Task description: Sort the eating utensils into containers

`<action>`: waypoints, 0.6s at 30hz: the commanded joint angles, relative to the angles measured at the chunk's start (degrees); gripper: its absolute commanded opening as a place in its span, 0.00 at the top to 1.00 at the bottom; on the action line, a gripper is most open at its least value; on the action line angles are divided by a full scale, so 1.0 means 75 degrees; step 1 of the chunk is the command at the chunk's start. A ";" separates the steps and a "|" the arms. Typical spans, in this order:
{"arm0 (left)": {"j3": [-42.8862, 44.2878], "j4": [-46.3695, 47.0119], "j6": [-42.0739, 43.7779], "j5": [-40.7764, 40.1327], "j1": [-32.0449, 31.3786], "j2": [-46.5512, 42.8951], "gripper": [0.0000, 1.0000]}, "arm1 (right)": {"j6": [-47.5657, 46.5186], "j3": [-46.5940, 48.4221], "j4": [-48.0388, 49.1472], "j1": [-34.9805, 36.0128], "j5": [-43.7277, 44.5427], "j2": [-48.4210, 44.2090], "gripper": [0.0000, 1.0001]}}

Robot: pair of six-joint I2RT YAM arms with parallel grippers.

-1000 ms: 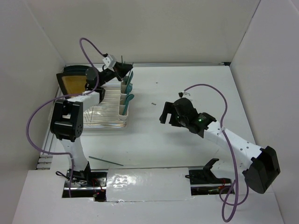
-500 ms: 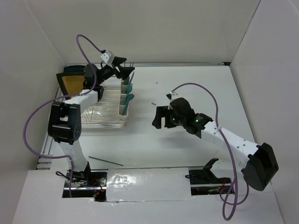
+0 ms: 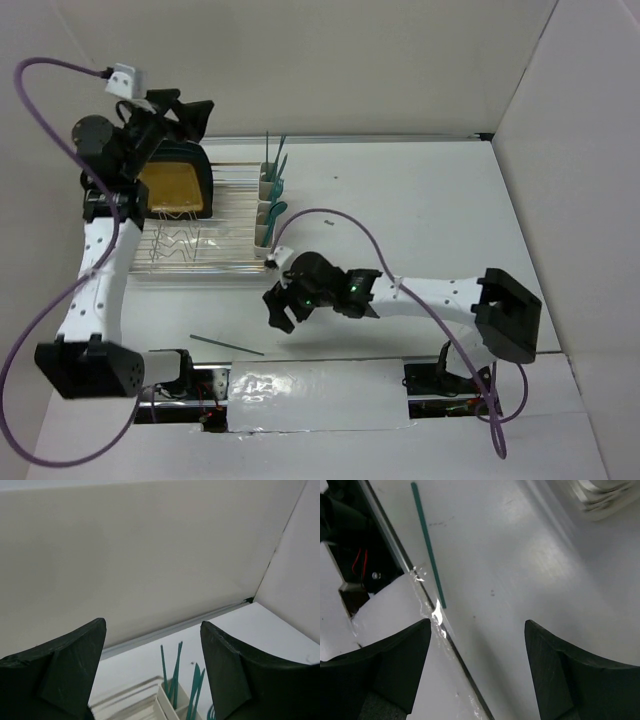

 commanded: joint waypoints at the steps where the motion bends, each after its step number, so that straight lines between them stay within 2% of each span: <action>1: -0.0344 -0.1670 0.0168 0.0026 0.0330 -0.1093 0.11 | 0.0094 0.0223 0.0936 0.0707 0.0672 0.0687 0.20; 5: -0.1771 -0.2126 0.0437 -0.0570 0.0390 -0.2615 0.11 | -0.0220 0.0844 0.1077 0.1282 0.0896 0.1661 0.23; 11: -0.1963 -0.3181 0.0578 -0.0982 0.0250 -0.3613 0.09 | -0.0726 0.1629 0.1078 0.1505 0.0720 0.2914 0.29; 14: -0.2256 -0.3241 0.0695 -0.1180 0.0132 -0.3977 0.09 | -0.0855 0.1876 0.0996 0.1774 0.1047 0.3209 0.30; 18: -0.2478 -0.3323 0.0649 -0.1404 0.0143 -0.4119 0.09 | -0.0809 0.2040 0.0925 0.1927 0.1411 0.3749 0.38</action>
